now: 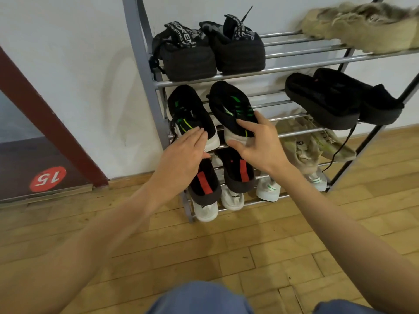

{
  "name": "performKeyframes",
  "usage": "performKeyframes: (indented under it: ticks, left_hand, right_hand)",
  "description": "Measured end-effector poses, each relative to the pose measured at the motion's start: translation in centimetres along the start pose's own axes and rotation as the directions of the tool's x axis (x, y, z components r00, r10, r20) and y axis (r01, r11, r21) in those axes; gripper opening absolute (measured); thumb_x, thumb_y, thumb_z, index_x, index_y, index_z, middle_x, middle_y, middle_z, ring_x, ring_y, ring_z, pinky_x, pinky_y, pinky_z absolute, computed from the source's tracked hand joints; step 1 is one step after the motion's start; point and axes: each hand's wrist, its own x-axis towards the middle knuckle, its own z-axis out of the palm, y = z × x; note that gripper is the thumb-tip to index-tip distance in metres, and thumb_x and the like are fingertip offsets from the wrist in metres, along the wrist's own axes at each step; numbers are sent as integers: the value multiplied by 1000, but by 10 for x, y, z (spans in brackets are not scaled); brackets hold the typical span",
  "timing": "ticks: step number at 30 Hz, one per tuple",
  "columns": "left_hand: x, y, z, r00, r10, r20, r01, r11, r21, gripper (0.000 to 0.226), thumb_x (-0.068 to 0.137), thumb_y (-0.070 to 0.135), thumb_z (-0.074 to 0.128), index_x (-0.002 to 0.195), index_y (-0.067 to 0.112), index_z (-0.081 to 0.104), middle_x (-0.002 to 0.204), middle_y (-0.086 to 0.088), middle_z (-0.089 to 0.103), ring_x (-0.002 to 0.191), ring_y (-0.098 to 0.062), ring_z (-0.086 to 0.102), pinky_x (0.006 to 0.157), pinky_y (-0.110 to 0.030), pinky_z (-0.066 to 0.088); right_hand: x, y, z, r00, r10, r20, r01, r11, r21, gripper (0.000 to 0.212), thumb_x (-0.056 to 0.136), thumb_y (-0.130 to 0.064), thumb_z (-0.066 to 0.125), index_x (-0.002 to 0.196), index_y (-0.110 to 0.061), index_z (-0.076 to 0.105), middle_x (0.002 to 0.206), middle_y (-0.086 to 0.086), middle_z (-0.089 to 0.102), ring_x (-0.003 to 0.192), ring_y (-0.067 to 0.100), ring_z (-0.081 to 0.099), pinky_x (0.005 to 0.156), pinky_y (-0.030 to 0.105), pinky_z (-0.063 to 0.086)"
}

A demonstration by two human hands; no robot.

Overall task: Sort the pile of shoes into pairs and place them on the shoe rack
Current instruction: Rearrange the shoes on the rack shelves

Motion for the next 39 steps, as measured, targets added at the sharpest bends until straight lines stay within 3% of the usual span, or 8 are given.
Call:
performKeyframes:
  ticks: [9,15,17,21,25,27,30,39]
  left_hand:
    - [-1,1,2,996,-66,-52,57,986,-158,46,86,9,66,129,-3,54,133,-19,57,128,-30,50,106,-39,36]
    - [-6,10,12,975,-169,-141,118,943,-311,47,91,14,60,136,3,49,142,-13,49,136,-25,41,114,-36,29]
    - [-16,17,19,929,-232,-289,114,921,-372,45,91,13,62,133,2,52,140,-13,50,133,-24,44,113,-37,33]
    - [-53,47,47,787,-343,-513,132,905,-404,27,86,10,67,110,-4,64,118,-21,59,114,-24,50,95,-45,45]
    - [-82,66,86,858,-437,-269,284,841,-461,50,80,30,73,119,1,59,126,-20,50,121,-27,47,96,-47,45]
    - [-86,66,101,886,-458,-66,388,813,-434,70,77,46,72,133,9,49,142,-13,40,133,-27,38,106,-47,39]
    - [-86,62,117,907,-417,63,411,841,-353,73,81,46,67,142,16,41,151,-12,33,141,-28,28,114,-46,29]
    - [-84,60,138,938,-345,-44,310,886,-344,48,80,21,69,125,7,60,136,-15,55,129,-29,49,112,-53,29]
  right_hand:
    - [1,-6,12,991,-102,-91,105,994,25,51,81,-32,74,122,-3,65,125,19,64,130,31,50,112,44,33]
    - [-9,13,11,978,-189,-91,198,975,102,59,85,-36,67,137,-11,53,145,16,46,137,29,41,114,42,33]
    - [-27,23,13,946,-225,-232,263,953,153,57,87,-22,66,137,-1,48,143,20,38,131,26,44,109,31,39]
    - [-77,62,36,897,-212,-387,265,960,90,28,85,0,58,112,7,58,112,22,50,99,21,54,81,37,52]
    - [-105,94,69,994,-100,-39,102,993,52,59,85,-22,67,139,-8,45,138,21,40,127,18,39,104,33,41]
    - [-105,104,79,992,-80,98,75,996,57,75,85,-39,69,149,-22,33,153,19,27,143,29,26,113,42,34]
    - [-91,110,88,994,-86,67,82,995,49,73,82,-44,70,146,-26,40,152,15,33,135,39,33,109,41,30]
    - [-82,119,106,994,-92,-56,97,990,98,66,75,-58,61,128,-19,62,145,11,46,128,40,39,101,31,29]
